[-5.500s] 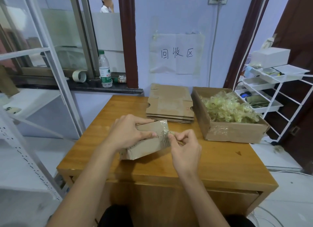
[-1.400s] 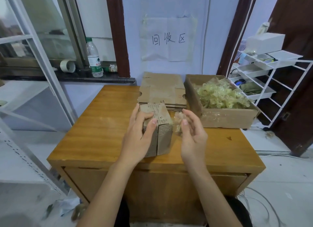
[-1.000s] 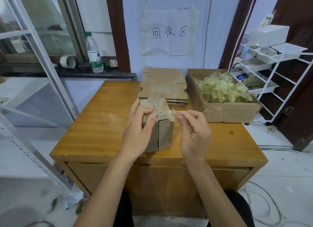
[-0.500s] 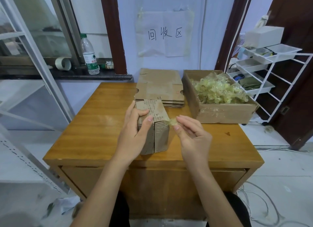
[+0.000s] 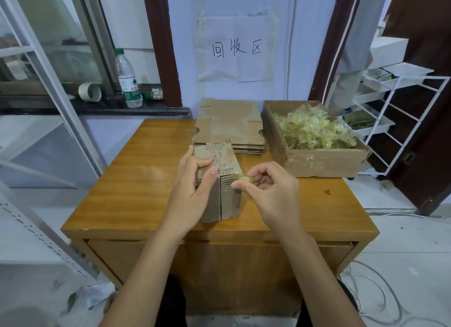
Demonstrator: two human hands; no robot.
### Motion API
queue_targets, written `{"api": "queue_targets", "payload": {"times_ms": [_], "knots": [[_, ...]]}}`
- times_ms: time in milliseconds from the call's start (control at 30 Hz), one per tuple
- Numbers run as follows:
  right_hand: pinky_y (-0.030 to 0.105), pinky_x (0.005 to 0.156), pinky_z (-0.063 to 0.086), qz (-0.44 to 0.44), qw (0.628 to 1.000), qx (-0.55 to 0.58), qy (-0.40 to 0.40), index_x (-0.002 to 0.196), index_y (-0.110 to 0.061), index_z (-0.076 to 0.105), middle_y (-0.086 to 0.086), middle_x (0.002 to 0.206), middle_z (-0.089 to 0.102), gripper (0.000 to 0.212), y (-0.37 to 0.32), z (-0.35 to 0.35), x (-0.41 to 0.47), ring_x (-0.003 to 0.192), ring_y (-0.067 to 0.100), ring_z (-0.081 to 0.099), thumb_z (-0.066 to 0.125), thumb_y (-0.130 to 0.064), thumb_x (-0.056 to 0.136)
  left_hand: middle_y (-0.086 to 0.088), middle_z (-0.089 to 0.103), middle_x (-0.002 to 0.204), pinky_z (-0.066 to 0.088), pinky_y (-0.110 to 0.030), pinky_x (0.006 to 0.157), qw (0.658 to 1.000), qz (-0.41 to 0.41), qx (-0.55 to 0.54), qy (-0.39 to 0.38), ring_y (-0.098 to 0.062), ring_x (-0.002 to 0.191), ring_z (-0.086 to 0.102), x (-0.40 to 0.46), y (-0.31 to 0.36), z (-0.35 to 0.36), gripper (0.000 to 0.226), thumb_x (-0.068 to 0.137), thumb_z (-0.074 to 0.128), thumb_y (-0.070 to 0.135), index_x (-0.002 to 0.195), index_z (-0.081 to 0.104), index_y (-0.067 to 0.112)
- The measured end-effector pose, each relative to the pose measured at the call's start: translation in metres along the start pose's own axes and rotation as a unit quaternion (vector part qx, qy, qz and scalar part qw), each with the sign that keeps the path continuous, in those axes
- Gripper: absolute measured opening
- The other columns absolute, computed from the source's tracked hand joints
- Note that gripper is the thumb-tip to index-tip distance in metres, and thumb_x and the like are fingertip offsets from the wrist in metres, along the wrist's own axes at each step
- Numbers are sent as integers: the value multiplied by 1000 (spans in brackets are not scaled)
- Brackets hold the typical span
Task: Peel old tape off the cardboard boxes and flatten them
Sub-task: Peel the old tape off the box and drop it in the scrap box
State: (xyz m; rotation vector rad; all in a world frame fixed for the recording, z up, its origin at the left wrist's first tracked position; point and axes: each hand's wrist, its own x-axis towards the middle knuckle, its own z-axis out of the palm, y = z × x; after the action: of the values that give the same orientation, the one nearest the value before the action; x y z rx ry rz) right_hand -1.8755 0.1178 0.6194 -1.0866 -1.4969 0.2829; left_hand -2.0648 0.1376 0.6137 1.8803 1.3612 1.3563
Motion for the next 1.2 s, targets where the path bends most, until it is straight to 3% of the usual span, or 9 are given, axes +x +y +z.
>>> {"api": "queue_targets", "payload": {"times_ms": [133,267,367,467,533,633,767,967,1200], "knots": [[18,51,39,19,1000,-14,-17,74,-16,60,-7,59,54,43,-7,4,5,56,9,45,92,-44,69,20,30,157,20,-7,104,1000,2,-6,-1,8,154,13,-1,1,0,19,107,53,40,122,59,30],[19,49,39,-24,999,-22,-7,82,-15,62,-9,56,51,45,-15,12,-4,52,14,47,85,-54,72,23,28,155,19,-5,104,1000,-4,-11,3,5,154,15,-1,2,-2,18,107,52,38,122,59,30],[22,47,46,-32,999,-8,-19,91,-16,68,-10,66,56,41,-20,14,-16,57,12,54,81,-54,80,24,26,154,17,-3,101,1000,-8,-3,0,3,154,16,-2,3,-3,20,107,51,39,123,58,30],[33,52,54,-24,999,10,-34,100,-15,69,-6,79,59,19,-14,13,-22,69,15,60,80,-25,90,24,27,155,18,-6,103,1000,-9,-11,-4,6,154,14,-2,4,-3,17,107,51,39,121,58,33],[31,56,57,-19,1000,6,-24,112,-17,67,-6,84,60,27,-11,15,-22,74,15,61,81,-24,89,23,27,157,19,-9,104,1000,-8,-13,-8,7,154,14,-1,3,-2,15,107,51,39,120,58,35],[21,68,57,-58,997,-39,-10,132,-14,66,-9,103,55,51,-7,19,-20,82,8,58,74,-40,89,21,27,160,22,-13,102,1000,-9,-11,-8,8,153,14,0,1,-1,13,108,51,40,119,58,36],[21,80,56,-133,982,-130,29,123,-4,73,6,121,61,38,1,27,-26,99,9,58,66,-32,99,24,27,156,24,-12,101,1000,-11,-15,-1,7,153,17,0,0,-1,14,107,52,39,119,59,35],[14,68,52,-192,959,-174,118,109,-1,78,8,103,73,33,0,35,-24,85,10,65,61,-29,105,18,26,165,24,-10,99,1000,-8,-18,-6,11,151,18,-2,-2,-2,23,104,49,51,121,58,38],[11,74,50,-89,983,-66,146,101,-14,77,-6,99,68,20,-5,28,-26,91,-1,60,60,-23,102,18,25,165,25,-16,106,1000,-12,-23,-11,9,151,19,-2,-2,-2,22,99,48,55,117,56,45]]}}
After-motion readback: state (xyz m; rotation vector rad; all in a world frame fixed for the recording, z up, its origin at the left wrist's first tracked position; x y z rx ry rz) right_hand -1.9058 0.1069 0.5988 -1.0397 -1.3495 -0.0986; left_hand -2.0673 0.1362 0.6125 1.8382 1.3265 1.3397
